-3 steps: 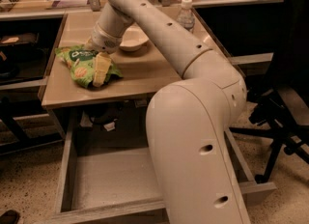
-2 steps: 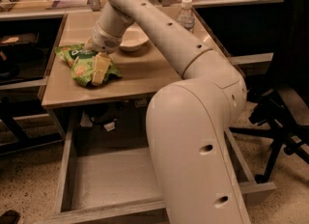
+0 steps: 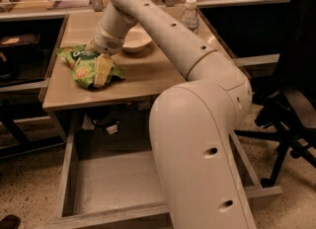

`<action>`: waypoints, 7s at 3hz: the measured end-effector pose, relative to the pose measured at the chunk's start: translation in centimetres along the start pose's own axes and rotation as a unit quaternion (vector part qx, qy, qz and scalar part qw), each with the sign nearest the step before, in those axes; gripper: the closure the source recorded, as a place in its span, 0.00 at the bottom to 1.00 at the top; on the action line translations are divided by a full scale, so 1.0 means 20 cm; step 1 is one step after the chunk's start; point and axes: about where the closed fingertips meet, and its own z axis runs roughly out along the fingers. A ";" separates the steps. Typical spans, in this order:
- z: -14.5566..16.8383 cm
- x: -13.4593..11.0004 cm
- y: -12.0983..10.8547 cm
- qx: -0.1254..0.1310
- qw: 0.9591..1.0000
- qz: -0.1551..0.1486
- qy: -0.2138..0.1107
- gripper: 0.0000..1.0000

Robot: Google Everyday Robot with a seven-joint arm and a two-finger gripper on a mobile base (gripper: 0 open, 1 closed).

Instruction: Place green rice chip bag into top drawer

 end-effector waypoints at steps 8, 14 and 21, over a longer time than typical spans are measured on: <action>-0.15 -0.16 0.64 0.039 0.998 0.047 0.009 1.00; -0.37 -0.04 1.61 0.145 0.965 0.199 0.086 1.00; 0.29 0.47 1.32 0.118 0.971 0.209 0.018 1.00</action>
Offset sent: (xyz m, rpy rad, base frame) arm -0.0250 0.0060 0.0499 -0.0196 -0.1042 0.0264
